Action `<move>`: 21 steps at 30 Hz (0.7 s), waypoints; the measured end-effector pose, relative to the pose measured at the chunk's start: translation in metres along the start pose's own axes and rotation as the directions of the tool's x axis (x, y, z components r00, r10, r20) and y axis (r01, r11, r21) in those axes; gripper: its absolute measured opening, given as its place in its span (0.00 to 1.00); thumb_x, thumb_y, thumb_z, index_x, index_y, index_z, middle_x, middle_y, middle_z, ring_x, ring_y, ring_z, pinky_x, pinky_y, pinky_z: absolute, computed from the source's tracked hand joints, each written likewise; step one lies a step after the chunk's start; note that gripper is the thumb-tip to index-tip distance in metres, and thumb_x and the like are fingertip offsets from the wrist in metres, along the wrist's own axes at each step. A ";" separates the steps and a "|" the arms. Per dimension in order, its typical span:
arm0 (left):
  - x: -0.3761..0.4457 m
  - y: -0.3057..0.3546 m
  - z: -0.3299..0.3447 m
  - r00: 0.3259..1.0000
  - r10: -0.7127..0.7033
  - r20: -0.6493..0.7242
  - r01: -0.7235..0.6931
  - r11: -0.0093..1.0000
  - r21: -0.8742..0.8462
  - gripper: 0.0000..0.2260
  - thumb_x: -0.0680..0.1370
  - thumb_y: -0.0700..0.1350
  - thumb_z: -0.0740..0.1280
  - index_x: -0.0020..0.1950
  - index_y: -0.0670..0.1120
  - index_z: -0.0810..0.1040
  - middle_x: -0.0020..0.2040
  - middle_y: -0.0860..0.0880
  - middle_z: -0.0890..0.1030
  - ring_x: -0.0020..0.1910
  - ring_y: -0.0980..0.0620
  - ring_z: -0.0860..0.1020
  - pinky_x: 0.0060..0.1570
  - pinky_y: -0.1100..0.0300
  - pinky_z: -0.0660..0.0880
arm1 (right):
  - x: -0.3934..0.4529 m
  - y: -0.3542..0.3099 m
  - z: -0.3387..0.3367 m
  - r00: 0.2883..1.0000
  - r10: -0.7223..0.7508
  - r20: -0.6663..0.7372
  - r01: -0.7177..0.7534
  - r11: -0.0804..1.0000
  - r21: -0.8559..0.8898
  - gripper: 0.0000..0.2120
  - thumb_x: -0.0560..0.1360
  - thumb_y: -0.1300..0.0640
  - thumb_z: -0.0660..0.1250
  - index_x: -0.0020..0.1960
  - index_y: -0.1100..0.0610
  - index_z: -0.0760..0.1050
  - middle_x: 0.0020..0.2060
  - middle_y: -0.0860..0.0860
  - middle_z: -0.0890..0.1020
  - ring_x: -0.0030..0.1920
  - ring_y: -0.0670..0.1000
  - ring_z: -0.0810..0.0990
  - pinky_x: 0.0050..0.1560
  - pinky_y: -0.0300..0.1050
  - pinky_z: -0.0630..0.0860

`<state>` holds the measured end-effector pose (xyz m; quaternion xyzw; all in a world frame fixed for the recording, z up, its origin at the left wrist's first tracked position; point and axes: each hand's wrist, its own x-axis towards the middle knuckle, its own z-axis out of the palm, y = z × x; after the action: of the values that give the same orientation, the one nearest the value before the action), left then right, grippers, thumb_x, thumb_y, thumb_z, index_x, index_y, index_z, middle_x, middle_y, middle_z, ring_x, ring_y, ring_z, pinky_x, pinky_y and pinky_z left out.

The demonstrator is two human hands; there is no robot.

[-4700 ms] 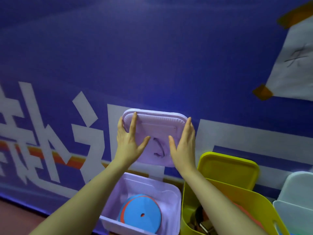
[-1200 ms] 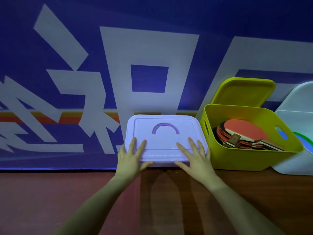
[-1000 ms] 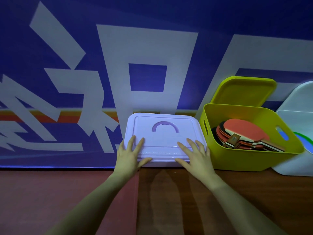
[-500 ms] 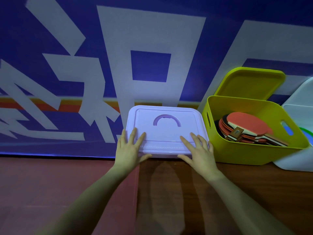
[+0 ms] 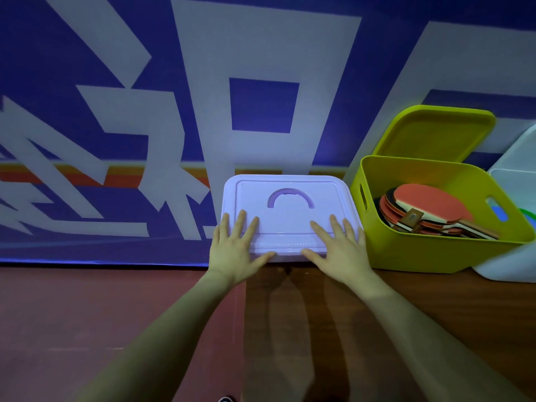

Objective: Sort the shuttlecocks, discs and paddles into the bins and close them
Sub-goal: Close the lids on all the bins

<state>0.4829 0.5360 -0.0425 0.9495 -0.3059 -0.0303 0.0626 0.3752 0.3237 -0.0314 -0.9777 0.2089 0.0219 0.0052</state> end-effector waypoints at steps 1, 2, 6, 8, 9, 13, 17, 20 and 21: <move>0.001 0.000 -0.002 1.000 0.007 0.010 -0.007 1.000 0.007 0.45 0.64 0.76 0.32 0.77 0.55 0.47 0.78 0.49 0.48 0.75 0.38 0.46 0.73 0.45 0.48 | -0.001 -0.002 -0.001 1.000 0.004 0.003 -0.004 1.000 0.007 0.44 0.60 0.26 0.34 0.74 0.37 0.50 0.76 0.52 0.51 0.75 0.59 0.49 0.72 0.57 0.46; 0.001 0.000 -0.005 1.000 0.008 0.021 -0.008 1.000 0.007 0.41 0.68 0.74 0.35 0.77 0.55 0.47 0.78 0.49 0.48 0.75 0.38 0.45 0.73 0.45 0.48 | -0.002 -0.003 -0.002 1.000 0.005 0.010 -0.005 1.000 0.020 0.43 0.61 0.26 0.35 0.74 0.38 0.50 0.77 0.52 0.51 0.75 0.59 0.49 0.72 0.55 0.46; 0.002 0.004 -0.017 1.000 0.006 -0.002 -0.006 0.999 -0.053 0.28 0.79 0.62 0.50 0.77 0.52 0.52 0.78 0.48 0.51 0.75 0.40 0.48 0.72 0.48 0.52 | -0.009 -0.013 -0.009 0.998 -0.034 -0.055 0.038 0.996 0.083 0.36 0.69 0.32 0.42 0.74 0.43 0.58 0.75 0.51 0.58 0.74 0.59 0.57 0.71 0.53 0.54; 0.002 0.007 -0.026 0.999 0.022 -0.045 -0.024 0.998 -0.056 0.27 0.80 0.59 0.52 0.76 0.50 0.53 0.77 0.47 0.52 0.75 0.41 0.50 0.72 0.49 0.54 | -0.010 -0.020 -0.019 0.991 -0.047 -0.128 0.064 0.989 0.133 0.31 0.73 0.35 0.46 0.72 0.46 0.63 0.73 0.52 0.63 0.72 0.60 0.61 0.69 0.54 0.59; 0.003 0.011 -0.031 0.997 0.027 -0.066 -0.031 0.997 -0.070 0.26 0.80 0.57 0.53 0.76 0.50 0.54 0.77 0.47 0.53 0.75 0.42 0.52 0.71 0.50 0.54 | -0.009 -0.021 -0.025 0.990 -0.049 -0.133 0.068 0.988 0.140 0.28 0.76 0.39 0.50 0.73 0.47 0.63 0.73 0.52 0.63 0.72 0.59 0.61 0.68 0.53 0.59; 0.012 0.032 -0.056 0.983 0.041 -0.177 -0.071 0.983 -0.169 0.23 0.80 0.52 0.57 0.74 0.46 0.62 0.75 0.44 0.60 0.73 0.43 0.59 0.70 0.50 0.56 | 0.001 -0.009 -0.049 0.964 -0.086 -0.250 0.127 0.980 0.152 0.23 0.77 0.51 0.62 0.71 0.51 0.66 0.71 0.54 0.67 0.69 0.59 0.65 0.66 0.52 0.62; 0.030 0.070 -0.077 0.970 0.081 -0.227 -0.115 0.983 -0.142 0.22 0.79 0.50 0.59 0.72 0.45 0.65 0.73 0.43 0.64 0.71 0.42 0.63 0.69 0.51 0.58 | 0.012 0.025 -0.072 0.958 -0.081 -0.274 0.131 0.977 0.168 0.24 0.77 0.54 0.62 0.72 0.53 0.65 0.69 0.54 0.69 0.68 0.58 0.66 0.64 0.52 0.63; 0.042 0.111 -0.087 0.953 0.091 -0.288 -0.135 0.982 -0.135 0.20 0.77 0.50 0.59 0.66 0.43 0.72 0.67 0.41 0.72 0.65 0.39 0.71 0.61 0.48 0.67 | 0.020 0.068 -0.083 0.934 -0.084 -0.348 0.160 0.967 0.197 0.23 0.74 0.54 0.61 0.69 0.55 0.70 0.65 0.55 0.74 0.63 0.60 0.71 0.60 0.53 0.66; 0.047 0.126 -0.088 0.953 0.082 -0.293 -0.129 0.981 -0.145 0.21 0.76 0.50 0.60 0.66 0.42 0.73 0.67 0.40 0.72 0.64 0.39 0.71 0.61 0.48 0.67 | 0.024 0.084 -0.085 0.930 -0.080 -0.359 0.165 0.963 0.212 0.23 0.73 0.54 0.61 0.67 0.55 0.71 0.63 0.55 0.75 0.62 0.60 0.72 0.59 0.53 0.67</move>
<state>0.4565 0.4162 0.0615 0.9180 -0.3404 0.0858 0.1847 0.3660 0.2359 0.0525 -0.9695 0.1458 -0.1767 0.0869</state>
